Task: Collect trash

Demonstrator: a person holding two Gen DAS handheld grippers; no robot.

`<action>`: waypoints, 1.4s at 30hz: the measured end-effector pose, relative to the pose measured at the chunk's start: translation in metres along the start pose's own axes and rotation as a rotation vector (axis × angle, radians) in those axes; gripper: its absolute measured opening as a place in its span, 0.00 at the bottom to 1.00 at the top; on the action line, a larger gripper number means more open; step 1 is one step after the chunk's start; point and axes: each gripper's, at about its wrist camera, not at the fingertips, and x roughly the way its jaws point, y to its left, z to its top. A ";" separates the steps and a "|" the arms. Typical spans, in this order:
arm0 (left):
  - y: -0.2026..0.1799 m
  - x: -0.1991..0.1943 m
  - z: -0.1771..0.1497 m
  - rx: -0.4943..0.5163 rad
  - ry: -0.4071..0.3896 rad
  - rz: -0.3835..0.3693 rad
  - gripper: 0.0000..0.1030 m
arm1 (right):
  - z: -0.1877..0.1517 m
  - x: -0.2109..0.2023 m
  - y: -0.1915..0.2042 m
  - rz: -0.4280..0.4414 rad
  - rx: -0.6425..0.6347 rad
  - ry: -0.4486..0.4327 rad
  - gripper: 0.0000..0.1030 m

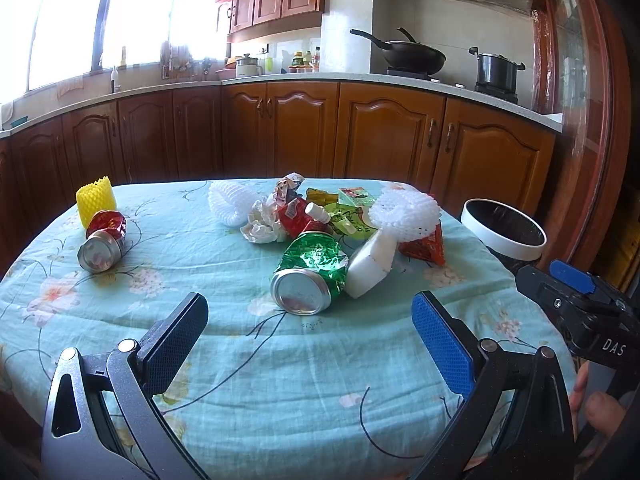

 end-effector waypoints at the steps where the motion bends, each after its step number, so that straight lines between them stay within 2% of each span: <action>1: 0.000 0.000 0.000 -0.001 0.001 -0.002 1.00 | 0.000 0.000 0.000 0.000 -0.001 -0.001 0.99; 34: 0.004 0.004 -0.003 -0.008 0.015 -0.007 1.00 | -0.001 0.002 0.003 0.004 -0.003 0.008 0.99; 42: 0.005 0.006 -0.004 -0.009 0.024 -0.009 1.00 | -0.003 0.005 0.003 0.007 0.000 0.014 0.96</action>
